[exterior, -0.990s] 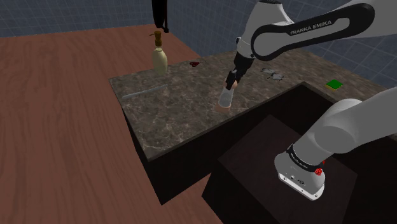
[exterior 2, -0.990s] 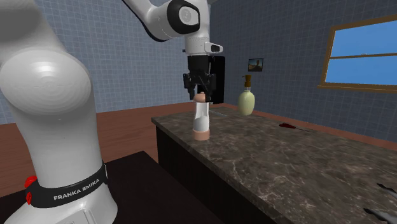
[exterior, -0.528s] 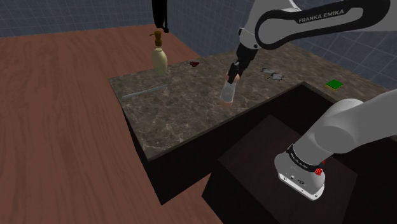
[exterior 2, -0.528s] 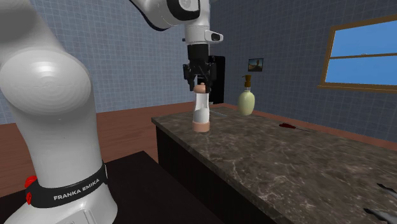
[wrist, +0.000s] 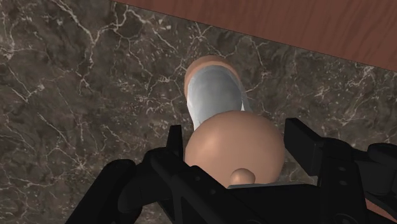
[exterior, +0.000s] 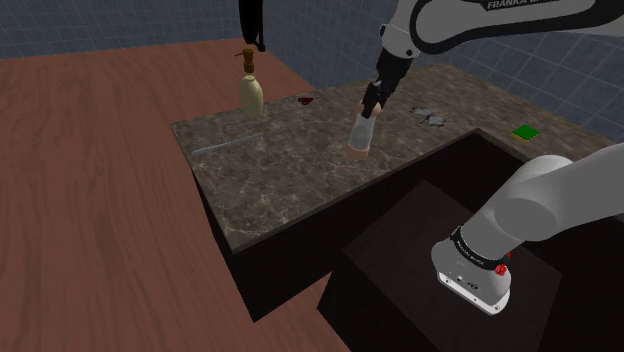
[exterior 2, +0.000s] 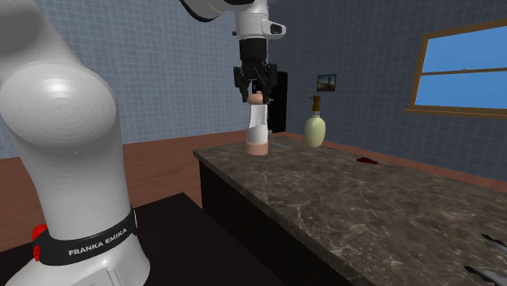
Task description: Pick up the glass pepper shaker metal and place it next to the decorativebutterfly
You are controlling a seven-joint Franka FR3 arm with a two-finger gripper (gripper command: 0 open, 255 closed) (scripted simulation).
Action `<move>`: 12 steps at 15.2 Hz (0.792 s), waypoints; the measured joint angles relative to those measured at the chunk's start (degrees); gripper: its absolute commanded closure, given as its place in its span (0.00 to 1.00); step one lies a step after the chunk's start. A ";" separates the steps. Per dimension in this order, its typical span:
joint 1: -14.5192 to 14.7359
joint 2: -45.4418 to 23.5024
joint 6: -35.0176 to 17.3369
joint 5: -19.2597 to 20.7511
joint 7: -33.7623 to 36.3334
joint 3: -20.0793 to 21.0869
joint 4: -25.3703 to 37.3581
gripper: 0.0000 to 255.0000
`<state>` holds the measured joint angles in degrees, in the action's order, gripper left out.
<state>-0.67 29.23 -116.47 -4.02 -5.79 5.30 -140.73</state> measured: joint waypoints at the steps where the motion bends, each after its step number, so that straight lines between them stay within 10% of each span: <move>1: 0.00 0.30 0.82 0.02 0.04 -0.02 0.52 1.00; 12: -0.13 0.89 9.40 0.32 0.24 -0.33 8.51 1.00</move>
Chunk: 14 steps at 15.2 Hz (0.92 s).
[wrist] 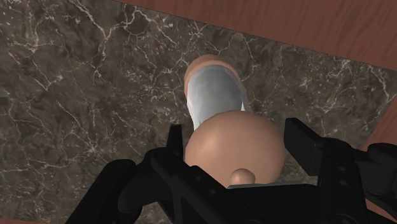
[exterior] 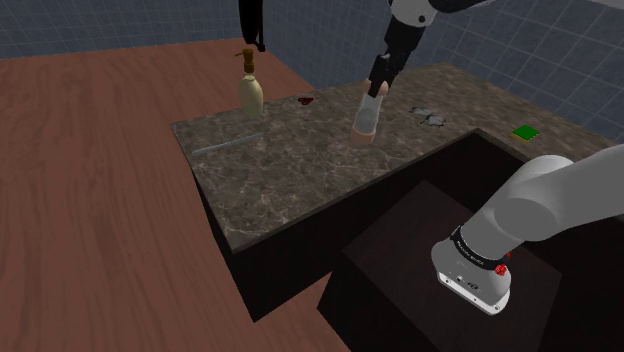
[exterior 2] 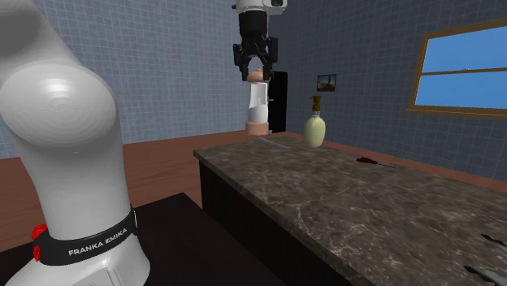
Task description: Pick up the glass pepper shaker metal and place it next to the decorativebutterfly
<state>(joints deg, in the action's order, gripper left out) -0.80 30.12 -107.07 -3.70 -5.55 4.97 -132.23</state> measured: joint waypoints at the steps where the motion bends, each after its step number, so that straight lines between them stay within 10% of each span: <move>1: 0.00 -0.02 0.87 0.02 0.07 0.01 0.89 1.00; 14: -0.17 -1.08 10.69 0.34 0.30 -0.31 11.77 1.00</move>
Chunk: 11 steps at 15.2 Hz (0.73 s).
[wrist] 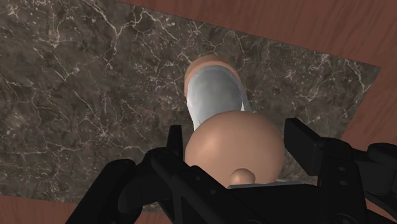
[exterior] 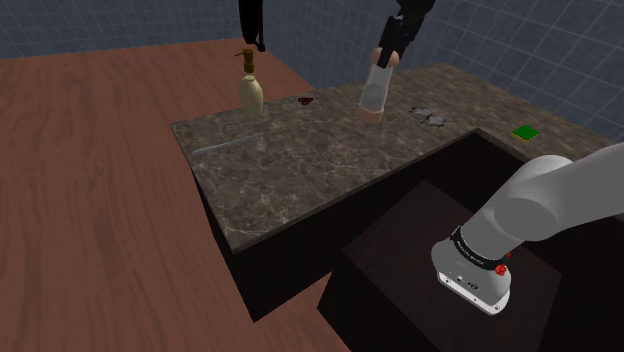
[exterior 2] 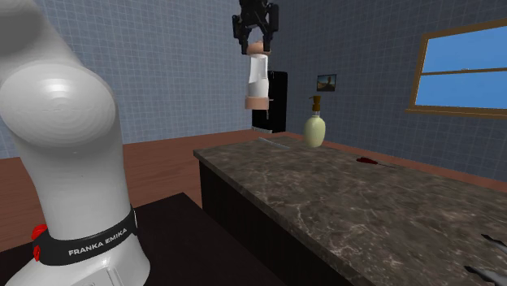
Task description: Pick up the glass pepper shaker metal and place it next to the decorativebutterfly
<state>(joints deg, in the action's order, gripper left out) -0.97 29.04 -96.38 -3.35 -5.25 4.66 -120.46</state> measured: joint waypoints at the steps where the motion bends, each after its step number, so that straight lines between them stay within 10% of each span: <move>1: -0.01 -0.25 0.69 0.02 0.04 -0.01 0.94 1.00; 11: -1.65 0.51 5.38 1.65 -5.19 -4.33 4.66 1.00</move>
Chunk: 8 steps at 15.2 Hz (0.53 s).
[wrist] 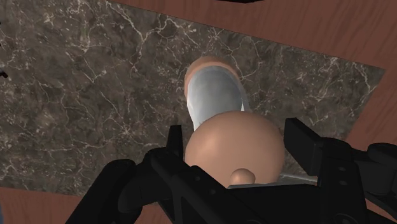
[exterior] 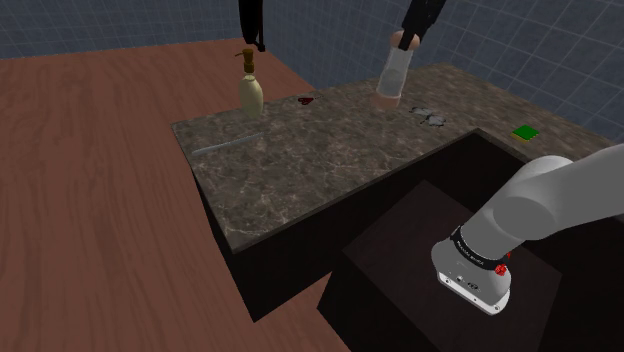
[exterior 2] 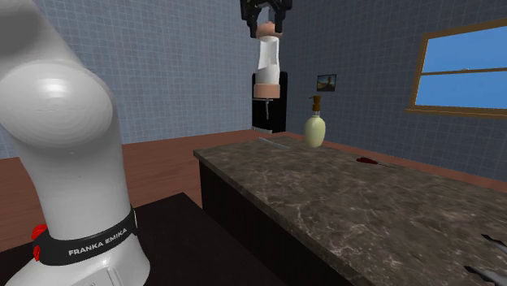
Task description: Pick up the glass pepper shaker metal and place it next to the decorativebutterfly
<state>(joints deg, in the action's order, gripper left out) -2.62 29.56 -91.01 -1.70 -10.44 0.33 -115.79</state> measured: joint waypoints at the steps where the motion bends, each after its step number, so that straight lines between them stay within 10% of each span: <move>1: -0.45 0.45 0.20 0.46 -1.49 -1.20 -0.33 1.00; 8: -3.28 0.62 0.71 3.62 -11.39 -9.08 -0.04 1.00</move>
<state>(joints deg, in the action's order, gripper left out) -5.90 30.18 -90.30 1.92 -21.84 -8.76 -115.83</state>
